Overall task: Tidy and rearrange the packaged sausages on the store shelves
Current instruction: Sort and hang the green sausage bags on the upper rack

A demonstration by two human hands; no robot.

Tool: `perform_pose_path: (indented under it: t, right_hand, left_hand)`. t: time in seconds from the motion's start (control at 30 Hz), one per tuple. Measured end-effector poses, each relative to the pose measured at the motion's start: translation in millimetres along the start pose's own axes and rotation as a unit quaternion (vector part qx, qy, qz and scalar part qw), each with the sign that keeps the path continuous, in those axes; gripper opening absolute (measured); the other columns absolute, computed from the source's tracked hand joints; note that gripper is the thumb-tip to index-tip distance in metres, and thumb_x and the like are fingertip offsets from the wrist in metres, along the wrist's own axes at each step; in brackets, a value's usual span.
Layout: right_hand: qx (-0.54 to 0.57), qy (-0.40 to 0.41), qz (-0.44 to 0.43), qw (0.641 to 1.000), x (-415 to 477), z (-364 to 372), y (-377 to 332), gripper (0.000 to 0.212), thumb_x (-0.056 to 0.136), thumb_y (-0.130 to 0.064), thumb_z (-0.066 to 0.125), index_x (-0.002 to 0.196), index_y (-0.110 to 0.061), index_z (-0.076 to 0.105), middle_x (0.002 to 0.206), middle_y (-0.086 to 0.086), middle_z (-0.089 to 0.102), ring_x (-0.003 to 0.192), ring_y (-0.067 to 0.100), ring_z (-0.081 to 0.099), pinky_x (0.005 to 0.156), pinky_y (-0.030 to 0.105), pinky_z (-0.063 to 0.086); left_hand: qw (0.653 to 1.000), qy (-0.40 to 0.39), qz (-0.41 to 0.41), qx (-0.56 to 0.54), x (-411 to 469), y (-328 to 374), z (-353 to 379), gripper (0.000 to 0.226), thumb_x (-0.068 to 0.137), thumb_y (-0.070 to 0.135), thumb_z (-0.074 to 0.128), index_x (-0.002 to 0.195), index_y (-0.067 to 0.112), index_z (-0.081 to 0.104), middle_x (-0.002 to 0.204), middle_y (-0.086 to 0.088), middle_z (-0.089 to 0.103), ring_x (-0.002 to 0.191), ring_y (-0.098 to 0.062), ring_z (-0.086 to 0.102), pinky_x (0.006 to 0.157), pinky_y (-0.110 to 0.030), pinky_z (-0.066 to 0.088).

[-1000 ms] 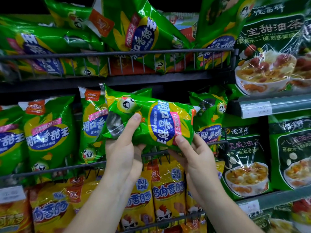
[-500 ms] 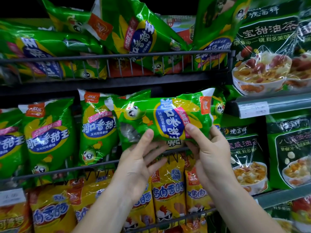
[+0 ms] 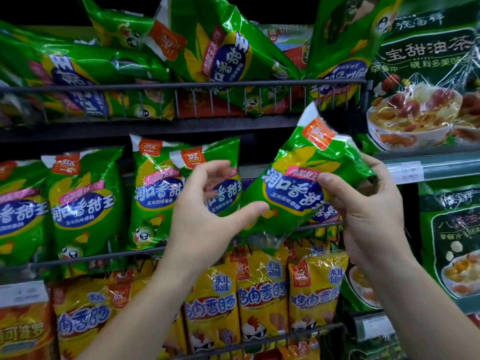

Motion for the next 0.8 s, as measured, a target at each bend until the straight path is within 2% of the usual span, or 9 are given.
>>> perform_pose_path:
  t: [0.1,0.2,0.3,0.37,0.47,0.57,0.63,0.7,0.8]
  right_hand:
    - [-0.001,-0.024,0.007,1.000,-1.6,8.4,0.0,0.066,0.058,-0.017,0.082,0.119,-0.017,0.056,0.096,0.002,0.075,0.097,0.022,0.072,0.078,0.036,0.060]
    - [-0.003,-0.051,0.014,0.999,-3.3,17.3,-0.6,0.060,0.062,-0.014,0.079,0.117,-0.013,0.057,0.098,0.006,0.075,0.095,0.023,0.072,0.074,0.032,0.059]
    - [-0.010,-0.070,0.017,0.997,-3.1,22.7,-0.4,0.054,0.063,-0.013,0.079,0.113,-0.013,0.059,0.100,0.010,0.074,0.095,0.025,0.072,0.074,0.033,0.059]
    - [-0.010,-0.072,0.021,0.997,-1.4,23.1,1.6,0.055,0.061,-0.015,0.079,0.112,-0.016,0.057,0.100,0.005,0.074,0.096,0.021,0.072,0.074,0.030,0.058]
    - [0.001,-0.059,0.035,0.998,-0.2,23.2,4.3,0.084,0.055,-0.022,0.081,0.130,-0.029,0.043,0.107,-0.004,0.069,0.104,0.015,0.069,0.075,0.026,0.057]
    - [0.002,-0.073,0.036,0.997,1.5,25.8,3.5,0.071,0.059,-0.020,0.076,0.119,-0.034,0.040,0.083,-0.018,0.072,0.089,0.006,0.071,0.069,0.021,0.056]
    - [-0.003,-0.089,0.043,0.995,2.8,29.8,3.8,0.058,0.063,-0.022,0.074,0.109,-0.037,0.043,0.078,-0.024,0.071,0.086,0.000,0.071,0.069,0.020,0.056]
    - [-0.009,-0.100,0.048,0.994,4.3,30.5,7.6,0.052,0.064,-0.023,0.073,0.105,-0.038,0.044,0.078,-0.025,0.071,0.089,-0.003,0.070,0.073,0.022,0.057]
    - [-0.005,-0.107,0.051,0.993,5.8,28.8,12.4,0.058,0.064,-0.025,0.074,0.112,-0.036,0.043,0.086,-0.024,0.068,0.092,-0.005,0.068,0.076,0.022,0.056]
  left_hand:
    - [0.994,-0.107,-0.026,0.024,3.1,-5.7,31.2,0.082,0.056,0.056,0.083,0.129,0.040,0.050,0.120,0.025,0.060,0.114,0.011,0.054,0.095,-0.015,0.044]
    - [0.988,-0.149,-0.041,0.004,2.0,-9.4,49.3,0.062,0.066,0.030,0.088,0.115,0.044,0.053,0.112,0.026,0.064,0.103,0.015,0.058,0.082,-0.005,0.046]
    - [0.985,-0.157,-0.065,-0.032,2.0,-15.7,54.9,0.054,0.071,0.017,0.087,0.113,0.035,0.058,0.105,0.018,0.071,0.095,0.009,0.065,0.075,-0.008,0.050]
    - [0.980,-0.171,-0.080,-0.058,0.9,-17.1,58.2,0.049,0.072,0.014,0.085,0.114,0.026,0.062,0.101,0.014,0.074,0.092,0.004,0.068,0.072,-0.010,0.052]
    - [0.973,-0.190,-0.099,-0.087,-0.9,-17.4,62.9,0.045,0.072,0.011,0.084,0.109,0.022,0.063,0.097,0.012,0.075,0.088,-0.002,0.071,0.069,-0.016,0.055]
    - [0.974,-0.181,-0.102,-0.095,-0.6,-16.8,64.5,0.048,0.069,0.012,0.086,0.109,0.020,0.062,0.097,0.011,0.075,0.088,-0.002,0.071,0.070,-0.017,0.056]
    - [0.976,-0.164,-0.100,-0.098,0.1,-17.6,63.5,0.051,0.067,0.014,0.087,0.109,0.025,0.060,0.098,0.013,0.074,0.090,-0.001,0.070,0.075,-0.020,0.057]
    - [0.979,-0.143,-0.102,-0.108,0.3,-19.9,61.9,0.053,0.067,0.014,0.088,0.106,0.032,0.057,0.098,0.015,0.073,0.091,-0.001,0.069,0.077,-0.024,0.059]
    - [0.980,-0.128,-0.105,-0.112,0.5,-24.6,63.4,0.058,0.066,0.014,0.089,0.112,0.029,0.056,0.102,0.009,0.073,0.094,-0.006,0.070,0.079,-0.029,0.060]
Point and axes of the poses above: each hand's wrist, its own x-axis towards the middle knuckle, its own z-axis out of the palm, y = z × x, the point moved 10 cm from there along x, towards the middle knuckle
